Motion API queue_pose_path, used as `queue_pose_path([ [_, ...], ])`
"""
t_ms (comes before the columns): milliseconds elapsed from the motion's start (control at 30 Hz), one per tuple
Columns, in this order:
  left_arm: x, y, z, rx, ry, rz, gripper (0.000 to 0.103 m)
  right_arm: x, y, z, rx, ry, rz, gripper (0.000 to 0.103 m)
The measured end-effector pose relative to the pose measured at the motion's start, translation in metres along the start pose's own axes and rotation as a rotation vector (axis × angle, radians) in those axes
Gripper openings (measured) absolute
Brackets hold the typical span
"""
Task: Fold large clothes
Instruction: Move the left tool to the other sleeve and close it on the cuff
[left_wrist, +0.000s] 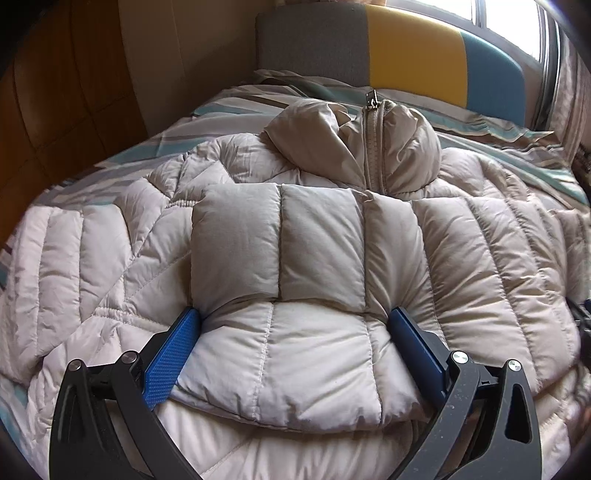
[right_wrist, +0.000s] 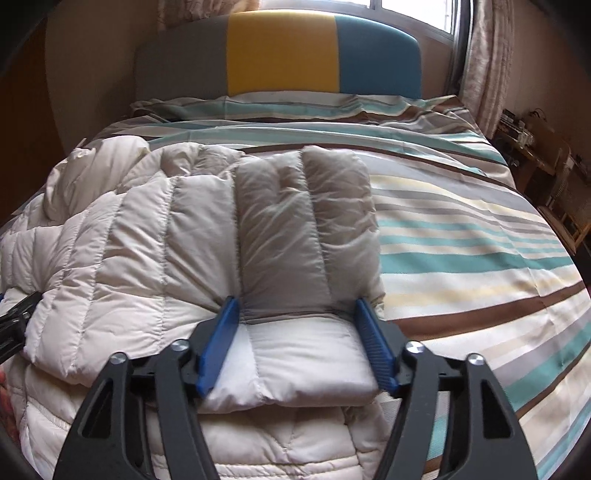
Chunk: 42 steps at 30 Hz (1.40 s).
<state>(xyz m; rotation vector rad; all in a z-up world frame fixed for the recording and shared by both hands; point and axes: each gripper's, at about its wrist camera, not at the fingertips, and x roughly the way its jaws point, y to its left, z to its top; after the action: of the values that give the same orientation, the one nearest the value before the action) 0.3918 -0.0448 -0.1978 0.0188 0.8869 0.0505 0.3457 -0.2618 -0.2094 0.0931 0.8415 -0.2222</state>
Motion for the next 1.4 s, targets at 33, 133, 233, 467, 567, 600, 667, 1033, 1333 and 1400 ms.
queue_pose_path([
  [33, -0.003, 0.006, 0.000, -0.005, 0.005, -0.022, 0.100, 0.003, -0.005, 0.000, 0.025, 0.016, -0.003, 0.089],
  [133, -0.016, 0.029, -0.002, -0.067, -0.006, -0.063, 0.100, 0.007, -0.018, 0.001, 0.087, 0.043, 0.060, 0.091],
  [233, -0.031, 0.062, -0.003, -0.168, -0.033, -0.042, 0.100, 0.006, -0.015, 0.001, 0.068, 0.034, 0.037, 0.091],
  [467, -0.065, 0.149, -0.008, -0.306, -0.115, 0.080, 0.100, 0.004, -0.013, 0.002, 0.055, 0.029, 0.011, 0.093],
  [567, -0.076, 0.192, -0.013, -0.364, -0.133, 0.140, 0.100, 0.002, -0.012, 0.000, 0.052, 0.026, 0.005, 0.093],
  [600, -0.078, 0.204, -0.015, -0.382, -0.129, 0.156, 0.100, 0.002, -0.013, 0.000, 0.053, 0.026, 0.005, 0.093],
  [667, -0.082, 0.240, -0.025, -0.447, -0.113, 0.200, 0.100, 0.002, -0.012, 0.000, 0.052, 0.026, 0.006, 0.094],
  [1033, -0.110, 0.383, -0.096, -0.811, -0.079, 0.386, 0.100, 0.002, -0.013, 0.000, 0.054, 0.026, 0.007, 0.094],
  [1333, -0.097, 0.429, -0.109, -0.921, -0.040, 0.456, 0.099, 0.001, -0.014, -0.001, 0.055, 0.026, 0.007, 0.094],
  [1400, -0.086, 0.431, -0.109, -0.933, -0.012, 0.442, 0.087, 0.001, -0.014, -0.001, 0.055, 0.026, 0.008, 0.094],
])
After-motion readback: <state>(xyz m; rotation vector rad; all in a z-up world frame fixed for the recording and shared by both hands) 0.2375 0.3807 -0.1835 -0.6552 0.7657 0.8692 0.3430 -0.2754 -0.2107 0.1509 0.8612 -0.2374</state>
